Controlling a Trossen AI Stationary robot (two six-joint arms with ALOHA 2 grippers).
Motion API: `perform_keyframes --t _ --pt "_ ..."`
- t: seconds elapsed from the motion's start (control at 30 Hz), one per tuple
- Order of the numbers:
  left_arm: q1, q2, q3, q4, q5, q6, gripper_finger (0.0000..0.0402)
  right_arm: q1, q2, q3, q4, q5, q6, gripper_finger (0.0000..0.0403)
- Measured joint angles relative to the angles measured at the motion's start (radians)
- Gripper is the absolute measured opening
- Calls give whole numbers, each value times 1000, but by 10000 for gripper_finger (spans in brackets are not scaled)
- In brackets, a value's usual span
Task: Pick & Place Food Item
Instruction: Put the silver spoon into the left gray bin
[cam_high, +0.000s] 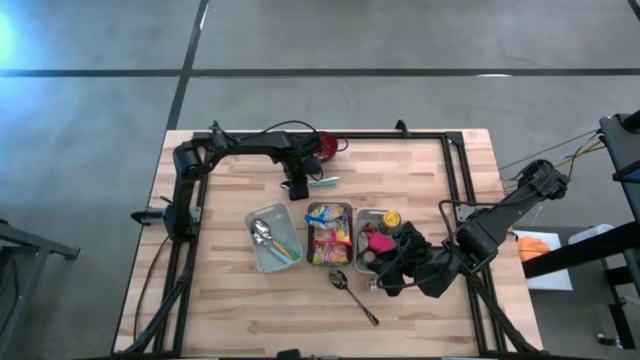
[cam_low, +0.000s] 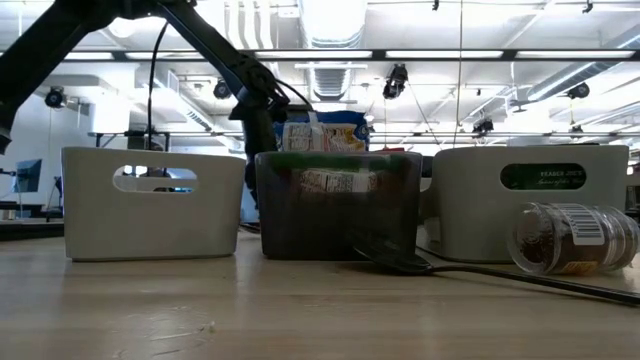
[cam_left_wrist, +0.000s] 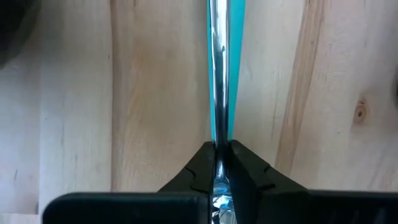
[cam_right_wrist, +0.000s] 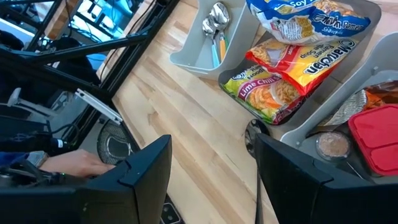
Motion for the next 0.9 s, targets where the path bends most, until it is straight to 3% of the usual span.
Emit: perform_keyframes --t 0.33,0.63,0.9 --pt "0 -1 -2 1 12 10 34 0 0 0 0 0 -8 225" --pt "0 -1 -6 3 23 21 112 0 0 0 0 -5 -8 225" --pt "0 -1 -6 7 12 33 119 0 0 0 1 -5 -6 225"
